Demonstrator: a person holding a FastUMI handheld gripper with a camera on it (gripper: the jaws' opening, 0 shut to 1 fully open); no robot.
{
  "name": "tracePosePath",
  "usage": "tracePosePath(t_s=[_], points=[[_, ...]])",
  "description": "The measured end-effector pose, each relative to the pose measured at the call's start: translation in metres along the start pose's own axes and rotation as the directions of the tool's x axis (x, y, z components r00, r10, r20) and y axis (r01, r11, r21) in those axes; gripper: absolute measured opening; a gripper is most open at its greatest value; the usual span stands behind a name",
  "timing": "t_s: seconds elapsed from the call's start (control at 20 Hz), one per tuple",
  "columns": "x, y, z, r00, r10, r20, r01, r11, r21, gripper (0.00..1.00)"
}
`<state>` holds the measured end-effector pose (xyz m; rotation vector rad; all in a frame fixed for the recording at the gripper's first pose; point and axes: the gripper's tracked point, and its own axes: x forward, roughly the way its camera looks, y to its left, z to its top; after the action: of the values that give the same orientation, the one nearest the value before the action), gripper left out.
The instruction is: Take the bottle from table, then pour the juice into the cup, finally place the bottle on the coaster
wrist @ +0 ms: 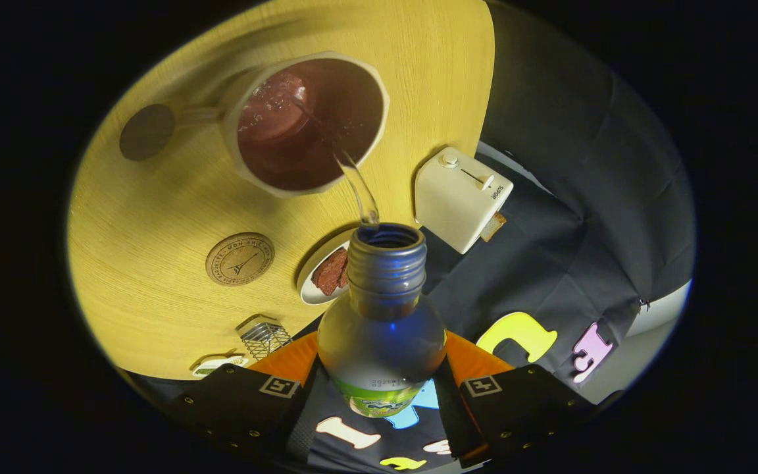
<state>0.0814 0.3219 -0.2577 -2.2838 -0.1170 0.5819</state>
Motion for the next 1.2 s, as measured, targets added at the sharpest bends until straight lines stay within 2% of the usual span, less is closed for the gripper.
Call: tracePosePath(t_s=[0.5, 1.2], points=[[-0.004, -0.003, 0.012, 1.000, 0.001, 0.020, 0.000, 0.998, -0.056, 0.76], [0.001, 0.009, 0.018, 0.999, 0.050, 0.015, -0.049, 0.995, -0.082, 0.76]])
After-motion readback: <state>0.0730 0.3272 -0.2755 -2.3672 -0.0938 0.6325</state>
